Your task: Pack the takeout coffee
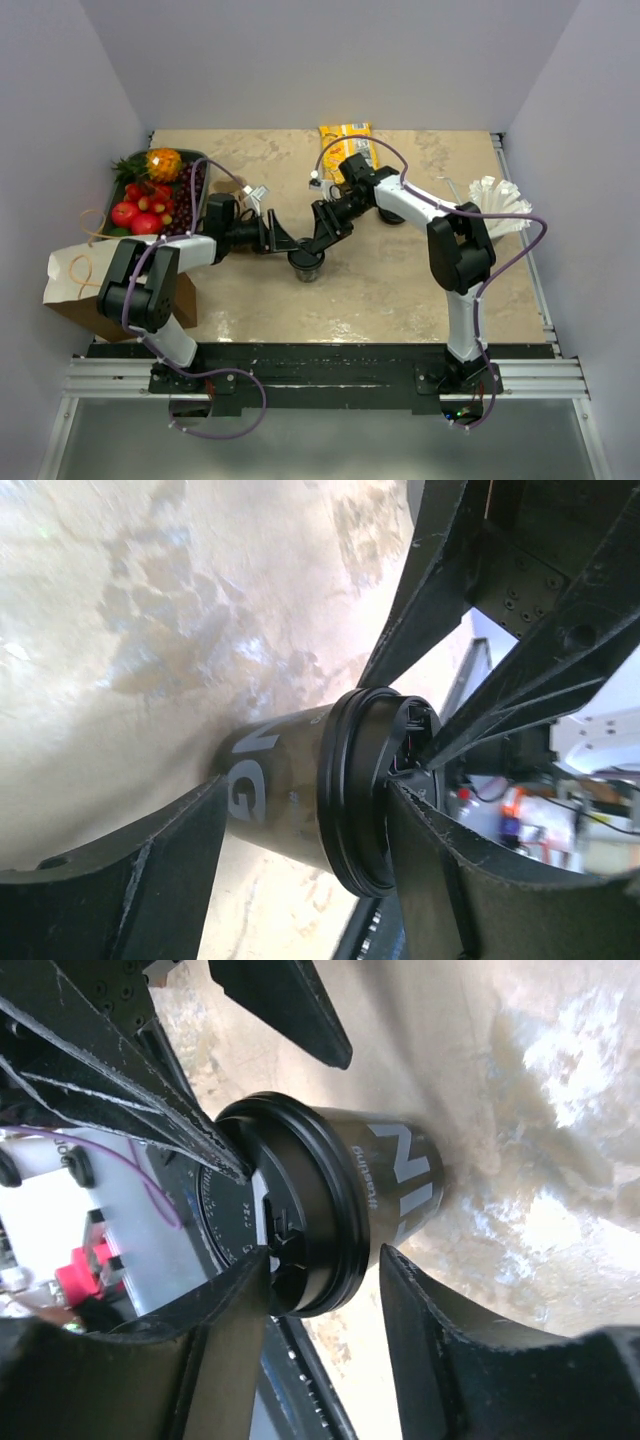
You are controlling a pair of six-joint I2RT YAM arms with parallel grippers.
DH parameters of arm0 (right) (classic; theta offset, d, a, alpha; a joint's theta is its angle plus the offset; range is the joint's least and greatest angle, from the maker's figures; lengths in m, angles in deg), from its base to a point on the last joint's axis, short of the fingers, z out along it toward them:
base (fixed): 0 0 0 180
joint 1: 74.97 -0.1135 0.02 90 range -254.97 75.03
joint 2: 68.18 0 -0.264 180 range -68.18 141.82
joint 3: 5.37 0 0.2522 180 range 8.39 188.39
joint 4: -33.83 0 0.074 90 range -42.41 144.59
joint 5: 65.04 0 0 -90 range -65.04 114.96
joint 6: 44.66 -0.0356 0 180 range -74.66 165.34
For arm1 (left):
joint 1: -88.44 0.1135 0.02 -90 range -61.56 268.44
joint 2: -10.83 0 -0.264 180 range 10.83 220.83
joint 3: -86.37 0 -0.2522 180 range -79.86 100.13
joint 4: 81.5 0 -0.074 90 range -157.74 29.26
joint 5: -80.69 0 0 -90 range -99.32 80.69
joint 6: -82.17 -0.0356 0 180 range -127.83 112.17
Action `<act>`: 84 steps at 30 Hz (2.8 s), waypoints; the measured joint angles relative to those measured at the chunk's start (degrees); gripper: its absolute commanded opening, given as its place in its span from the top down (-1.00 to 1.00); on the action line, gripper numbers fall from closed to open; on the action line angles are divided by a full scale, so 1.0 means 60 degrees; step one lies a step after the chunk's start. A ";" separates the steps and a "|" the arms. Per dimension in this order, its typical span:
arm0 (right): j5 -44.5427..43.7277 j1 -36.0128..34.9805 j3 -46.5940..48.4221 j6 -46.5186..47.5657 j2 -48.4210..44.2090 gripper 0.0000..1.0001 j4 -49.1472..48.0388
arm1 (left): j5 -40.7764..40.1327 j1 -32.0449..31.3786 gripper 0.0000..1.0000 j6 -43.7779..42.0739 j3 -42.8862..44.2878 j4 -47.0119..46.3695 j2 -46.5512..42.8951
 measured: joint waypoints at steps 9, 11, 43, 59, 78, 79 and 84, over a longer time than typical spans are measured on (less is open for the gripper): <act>-0.0481 -0.0004 0.0342 0.0841 -0.0153 -0.14 0.0426 | -0.0758 0.0011 -0.39 -0.0627 0.0000 -0.0029 -0.0506; -0.0528 0.0000 0.0342 0.0907 -0.0255 -0.14 0.0466 | -0.0787 0.0011 -0.39 -0.0656 0.0000 -0.0029 -0.0546; -0.0248 -0.0229 0.1096 0.0929 0.0430 -0.09 0.0313 | -0.0732 0.0011 -0.32 -0.1490 -0.0069 0.0998 -0.1224; 0.0408 -0.0240 0.0845 -0.0204 0.0703 0.38 -0.0546 | -0.0801 0.0011 -0.27 -0.1490 -0.0109 0.1031 -0.1031; 0.0863 -0.0113 0.0000 -0.0652 0.0550 0.39 -0.1045 | -0.0550 0.0011 -0.27 -0.1195 -0.0619 0.0040 -0.0838; 0.0885 -0.0113 -0.0018 -0.0652 0.0539 0.36 -0.1060 | -0.0528 0.0011 -0.29 -0.1188 -0.0645 -0.0022 -0.0838; 0.1035 -0.0113 -0.0040 -0.0514 0.0517 0.14 -0.1035 | -0.0357 0.0015 -0.39 -0.1166 -0.0841 -0.0488 -0.0940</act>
